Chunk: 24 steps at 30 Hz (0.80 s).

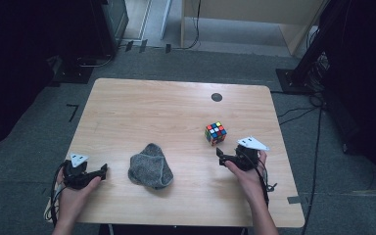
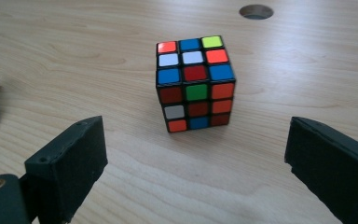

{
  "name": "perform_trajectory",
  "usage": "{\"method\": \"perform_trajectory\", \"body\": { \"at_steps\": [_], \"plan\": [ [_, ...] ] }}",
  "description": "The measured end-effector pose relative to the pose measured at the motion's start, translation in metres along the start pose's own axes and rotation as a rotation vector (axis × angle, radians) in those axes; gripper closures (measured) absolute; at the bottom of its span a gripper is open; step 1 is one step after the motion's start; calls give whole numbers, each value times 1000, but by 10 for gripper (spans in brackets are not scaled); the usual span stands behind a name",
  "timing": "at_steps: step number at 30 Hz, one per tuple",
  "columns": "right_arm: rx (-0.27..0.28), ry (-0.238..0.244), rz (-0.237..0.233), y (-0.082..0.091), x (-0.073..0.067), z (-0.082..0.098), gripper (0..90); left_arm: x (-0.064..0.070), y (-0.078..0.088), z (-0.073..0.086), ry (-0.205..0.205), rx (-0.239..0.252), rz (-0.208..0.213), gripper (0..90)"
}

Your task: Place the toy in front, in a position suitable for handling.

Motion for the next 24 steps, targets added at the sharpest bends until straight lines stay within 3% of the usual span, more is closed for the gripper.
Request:
{"method": "perform_trajectory", "body": {
  "at_steps": [3,12,16,18,21,24],
  "plan": [
    [-19,20,9,-15,-3,-1,56,0,0,0,0,0,-1,120],
    [-41,2,7,-53,4,-4,59,0,0,0,1,1,0,120],
    [-44,21,16,-64,4,-2,82,0,0,0,1,1,0,120],
    [-49,32,46,-69,5,0,127,0,0,0,-1,0,0,121],
    [-14,40,79,-70,8,-4,151,0,0,0,0,0,0,120],
    [-59,55,68,-78,7,-6,153,0,0,0,-1,-1,0,121]
  ]
}}
Point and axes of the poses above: each handheld gripper's, and its own axes: y roughly backward along the jaws, z roughly out of its underside, x roughly to its right, the point moved 4 cm from there along -y, roughly forward along the jaws, and after that the axes turned 1 degree about -x, right-handed, at the moved point
